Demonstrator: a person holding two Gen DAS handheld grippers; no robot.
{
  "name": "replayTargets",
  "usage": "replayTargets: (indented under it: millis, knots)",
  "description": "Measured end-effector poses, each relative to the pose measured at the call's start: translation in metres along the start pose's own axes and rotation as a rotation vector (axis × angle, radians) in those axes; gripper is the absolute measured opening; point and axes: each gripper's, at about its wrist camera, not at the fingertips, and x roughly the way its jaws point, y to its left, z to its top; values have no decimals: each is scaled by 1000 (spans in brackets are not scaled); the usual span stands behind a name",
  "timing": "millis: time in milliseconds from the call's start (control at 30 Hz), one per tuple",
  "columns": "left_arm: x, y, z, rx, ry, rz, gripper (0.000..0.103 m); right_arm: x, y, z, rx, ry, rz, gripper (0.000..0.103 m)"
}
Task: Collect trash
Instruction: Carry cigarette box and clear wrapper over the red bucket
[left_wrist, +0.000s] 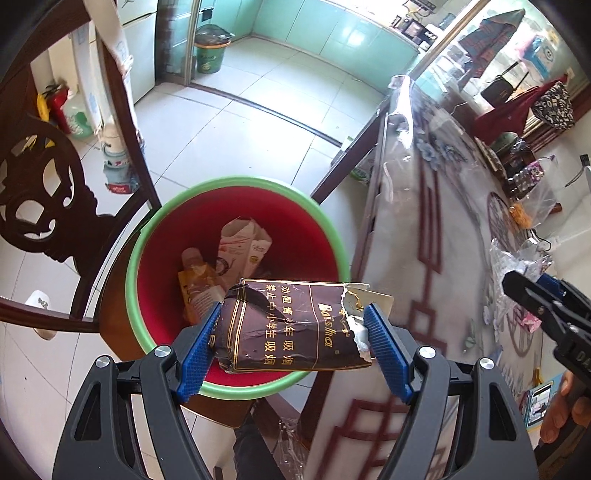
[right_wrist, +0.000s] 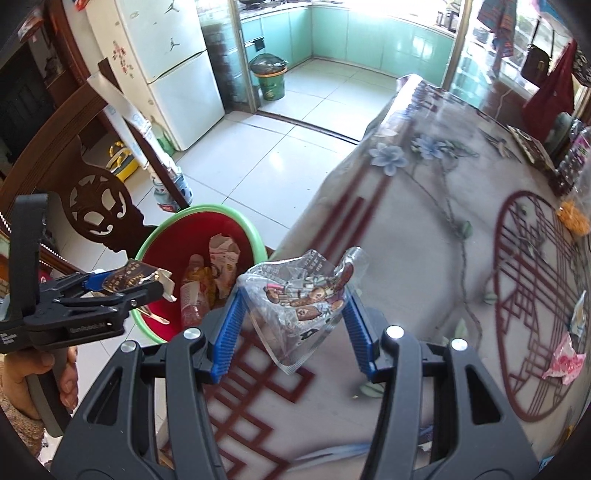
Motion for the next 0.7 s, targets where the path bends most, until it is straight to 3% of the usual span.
replayTargets:
  millis: [700]
  knots:
    - [20,38,12,-34,40,92,73,45,56,10,-77,105,116,51]
